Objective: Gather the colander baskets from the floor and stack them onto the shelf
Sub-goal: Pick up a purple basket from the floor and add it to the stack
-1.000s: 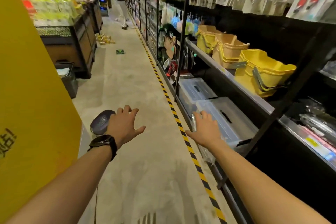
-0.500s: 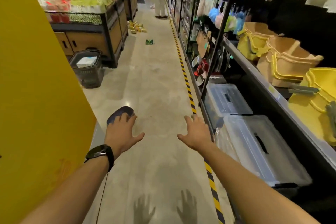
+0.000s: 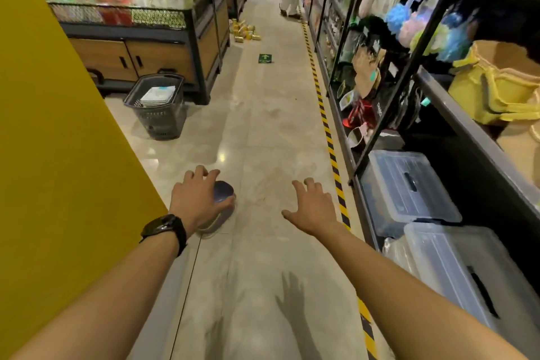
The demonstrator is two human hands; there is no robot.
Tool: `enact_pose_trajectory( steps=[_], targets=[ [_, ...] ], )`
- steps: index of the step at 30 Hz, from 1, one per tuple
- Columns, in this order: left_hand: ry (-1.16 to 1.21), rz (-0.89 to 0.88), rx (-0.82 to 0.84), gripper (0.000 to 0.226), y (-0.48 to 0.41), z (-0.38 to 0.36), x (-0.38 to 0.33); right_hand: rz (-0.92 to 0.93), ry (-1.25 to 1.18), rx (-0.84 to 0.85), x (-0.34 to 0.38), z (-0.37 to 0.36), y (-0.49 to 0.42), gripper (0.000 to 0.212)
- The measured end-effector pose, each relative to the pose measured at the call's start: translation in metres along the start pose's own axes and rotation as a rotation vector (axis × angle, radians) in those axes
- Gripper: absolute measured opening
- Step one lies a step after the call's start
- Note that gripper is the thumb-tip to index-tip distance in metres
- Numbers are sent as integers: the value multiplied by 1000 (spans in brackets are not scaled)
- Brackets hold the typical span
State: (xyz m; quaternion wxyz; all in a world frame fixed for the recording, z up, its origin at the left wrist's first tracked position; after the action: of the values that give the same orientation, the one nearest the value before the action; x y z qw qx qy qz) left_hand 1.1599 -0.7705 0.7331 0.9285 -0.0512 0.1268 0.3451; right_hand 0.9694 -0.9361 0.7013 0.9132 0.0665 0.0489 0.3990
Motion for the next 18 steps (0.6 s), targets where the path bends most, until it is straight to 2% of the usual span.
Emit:
enact_pose_trajectory(
  steps=[9,18],
  targets=[
    [-14,191,-39,80,-116,-22,43,193,40,-1,19,10,-176,81],
    [4,498,-9,79,-155,-53,102,520,113,50,99,-2,-297,79]
  ],
)
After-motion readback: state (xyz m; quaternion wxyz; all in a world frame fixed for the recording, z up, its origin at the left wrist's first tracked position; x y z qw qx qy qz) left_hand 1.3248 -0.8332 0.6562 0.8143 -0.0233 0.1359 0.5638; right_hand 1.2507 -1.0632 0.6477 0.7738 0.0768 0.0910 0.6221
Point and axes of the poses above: each hand's wrist, its own y-axis away from the middle knuckle, its own z-axis out of the back of the hand, x = y × z, the point moved 8 cm from there along -y, towards the middle knuckle, and after that the axes turned 13 degrees about y, right-handed, at the moved point
